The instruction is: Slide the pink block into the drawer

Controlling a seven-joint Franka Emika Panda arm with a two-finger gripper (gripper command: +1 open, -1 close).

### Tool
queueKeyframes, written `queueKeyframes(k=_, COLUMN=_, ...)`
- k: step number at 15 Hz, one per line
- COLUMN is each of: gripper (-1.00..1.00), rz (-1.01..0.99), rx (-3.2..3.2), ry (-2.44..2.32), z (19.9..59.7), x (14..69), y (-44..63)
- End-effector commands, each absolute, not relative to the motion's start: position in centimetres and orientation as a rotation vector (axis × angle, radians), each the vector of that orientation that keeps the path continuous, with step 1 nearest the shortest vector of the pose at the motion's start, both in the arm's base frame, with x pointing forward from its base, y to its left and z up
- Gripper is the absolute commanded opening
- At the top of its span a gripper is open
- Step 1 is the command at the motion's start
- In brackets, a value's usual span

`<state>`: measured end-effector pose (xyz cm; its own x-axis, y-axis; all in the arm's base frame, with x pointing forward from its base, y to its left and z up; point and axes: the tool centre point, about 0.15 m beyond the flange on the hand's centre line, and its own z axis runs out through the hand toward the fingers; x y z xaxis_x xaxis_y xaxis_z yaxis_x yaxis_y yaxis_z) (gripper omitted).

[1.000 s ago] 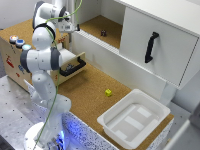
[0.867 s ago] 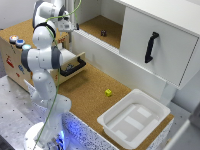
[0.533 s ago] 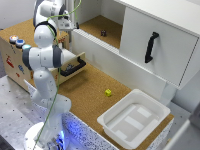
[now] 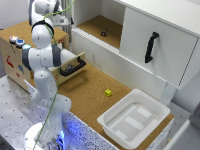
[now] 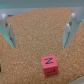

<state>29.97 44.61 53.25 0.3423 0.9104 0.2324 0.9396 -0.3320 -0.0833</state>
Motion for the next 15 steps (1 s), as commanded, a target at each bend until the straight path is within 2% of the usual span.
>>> queueKeyframes(k=1, gripper=1.00, rz=0.169, rx=-2.521, ry=-1.868, z=54.2, x=31.1, y=50.3)
queueKeyframes(k=4, gripper=1.00, rz=0.183, rx=-2.493, ry=-1.928, z=53.2, x=31.8, y=51.6)
queueKeyframes(k=5, gripper=-1.00, rz=0.186, rx=-2.493, ry=-1.937, z=52.8, x=31.9, y=51.8)
queueKeyframes(k=11, gripper=-1.00, rz=0.235, rx=-2.427, ry=-1.904, z=48.4, x=31.9, y=52.4)
queueKeyframes(k=15, gripper=-1.00, rz=0.199, rx=-2.471, ry=-1.849, z=47.0, x=32.4, y=51.8)
